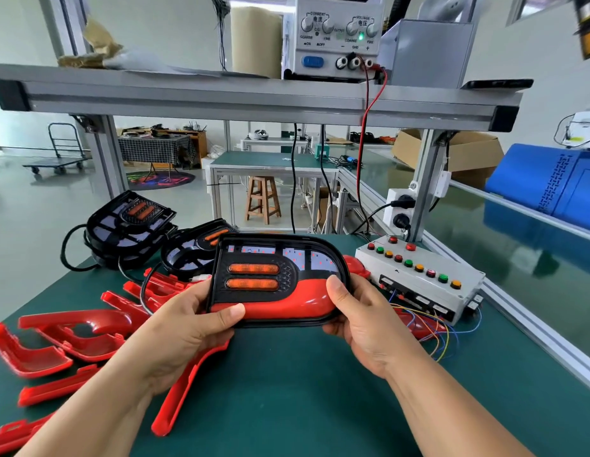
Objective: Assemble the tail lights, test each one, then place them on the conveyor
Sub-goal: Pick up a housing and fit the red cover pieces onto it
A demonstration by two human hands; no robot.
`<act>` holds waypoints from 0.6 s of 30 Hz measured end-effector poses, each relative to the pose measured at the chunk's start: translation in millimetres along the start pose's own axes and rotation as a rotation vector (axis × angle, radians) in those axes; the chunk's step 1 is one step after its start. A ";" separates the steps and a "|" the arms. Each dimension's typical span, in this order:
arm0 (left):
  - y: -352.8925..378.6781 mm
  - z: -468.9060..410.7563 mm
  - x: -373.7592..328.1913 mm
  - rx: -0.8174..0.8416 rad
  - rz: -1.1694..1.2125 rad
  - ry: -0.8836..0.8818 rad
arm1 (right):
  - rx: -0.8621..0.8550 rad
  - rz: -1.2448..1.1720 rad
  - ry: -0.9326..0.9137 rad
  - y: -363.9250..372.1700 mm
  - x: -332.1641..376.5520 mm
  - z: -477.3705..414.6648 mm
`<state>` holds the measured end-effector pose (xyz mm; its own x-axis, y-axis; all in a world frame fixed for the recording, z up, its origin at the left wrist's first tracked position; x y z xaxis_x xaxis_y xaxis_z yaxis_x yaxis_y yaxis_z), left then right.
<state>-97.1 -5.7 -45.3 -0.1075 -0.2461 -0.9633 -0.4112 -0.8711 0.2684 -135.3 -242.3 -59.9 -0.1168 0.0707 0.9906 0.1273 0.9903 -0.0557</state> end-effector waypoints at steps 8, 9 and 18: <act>0.7 -4.1 2.5 0.009 -0.043 0.004 | 0.107 -0.092 0.145 -6.3 -2.7 -2.2; 0.8 -4.3 3.0 0.008 -0.043 0.005 | 0.112 -0.094 0.149 -6.8 -2.6 -2.5; -5.7 -3.9 3.4 0.083 -0.051 -0.019 | 0.101 -0.097 0.162 -8.5 -4.5 -3.2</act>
<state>-91.6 -3.3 -50.1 -0.1016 -0.1936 -0.9758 -0.4905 -0.8436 0.2184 -132.8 -251.4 -63.5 0.0375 -0.0374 0.9986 0.0225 0.9991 0.0366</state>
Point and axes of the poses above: each hand's wrist, its own z-axis away from the middle knuckle, its own y-axis out of the palm, x = y × z, the point moved 1 cm from there along -z, towards the middle knuckle, and after that the axes turned 14 degrees about z, right-handed, at the moved point
